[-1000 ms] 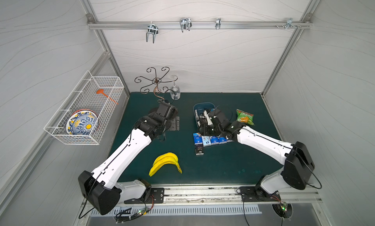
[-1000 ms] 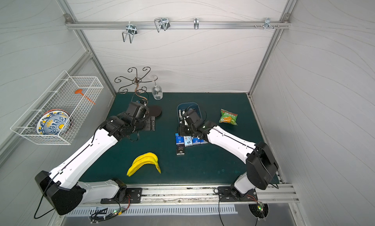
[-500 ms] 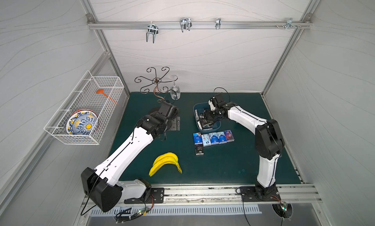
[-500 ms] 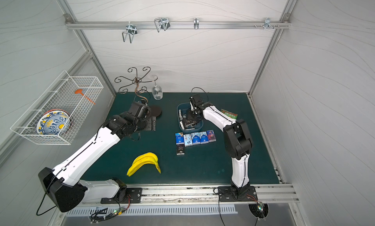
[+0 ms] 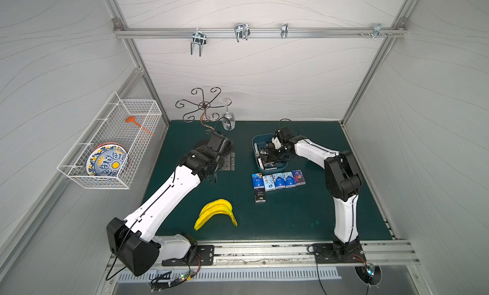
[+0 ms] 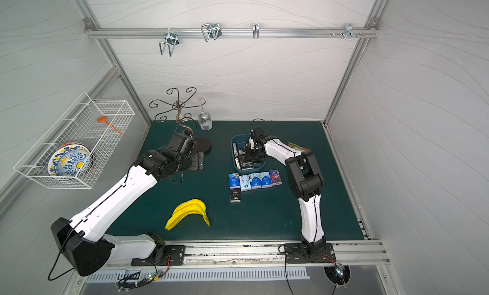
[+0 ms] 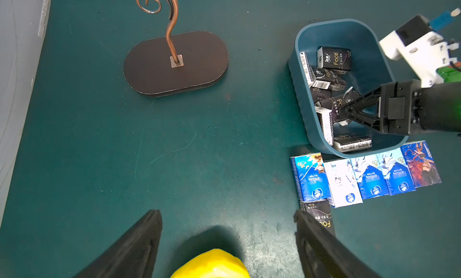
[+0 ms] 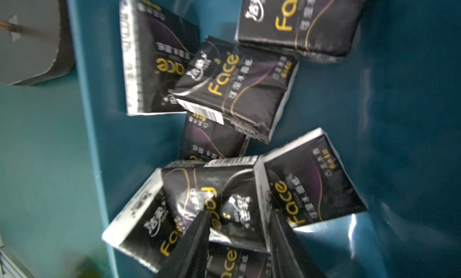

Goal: Take the pocket tissues out of the storage box
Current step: Pick up the pocket tissues from the storage box.

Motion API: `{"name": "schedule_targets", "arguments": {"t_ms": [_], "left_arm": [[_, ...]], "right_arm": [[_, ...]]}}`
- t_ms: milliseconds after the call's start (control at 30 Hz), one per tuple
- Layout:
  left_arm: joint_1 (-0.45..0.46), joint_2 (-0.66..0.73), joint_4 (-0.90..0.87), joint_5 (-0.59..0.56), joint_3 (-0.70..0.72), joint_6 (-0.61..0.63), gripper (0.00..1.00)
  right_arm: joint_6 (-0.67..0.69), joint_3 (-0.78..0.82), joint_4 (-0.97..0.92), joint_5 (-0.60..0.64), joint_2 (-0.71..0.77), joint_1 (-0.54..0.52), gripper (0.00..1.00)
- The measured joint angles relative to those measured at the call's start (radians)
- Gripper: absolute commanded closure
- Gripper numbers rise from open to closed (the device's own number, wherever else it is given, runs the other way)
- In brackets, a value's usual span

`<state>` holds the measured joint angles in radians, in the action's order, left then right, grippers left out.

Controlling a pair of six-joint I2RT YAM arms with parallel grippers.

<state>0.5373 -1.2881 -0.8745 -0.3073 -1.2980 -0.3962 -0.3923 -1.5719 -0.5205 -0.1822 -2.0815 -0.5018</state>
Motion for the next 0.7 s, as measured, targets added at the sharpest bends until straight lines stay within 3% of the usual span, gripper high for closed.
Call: {"name": "schedule_targets", "arguments": {"t_ms": [133,233,700], "left_arm": [[0.0,-0.004,0.0,-0.001,0.0,0.0,0.13],[0.0,-0.005,0.0,-0.003,0.0,0.001,0.13],[0.0,-0.005,0.0,-0.004,0.0,0.001,0.13]], "right_arm": [[-0.003,0.0,0.011,-0.008,-0.006,0.002,0.82],[0.0,0.001,0.025,-0.011,-0.006,0.007,0.9],[0.002,0.018,0.038,-0.016,0.083,0.014,0.99]]}}
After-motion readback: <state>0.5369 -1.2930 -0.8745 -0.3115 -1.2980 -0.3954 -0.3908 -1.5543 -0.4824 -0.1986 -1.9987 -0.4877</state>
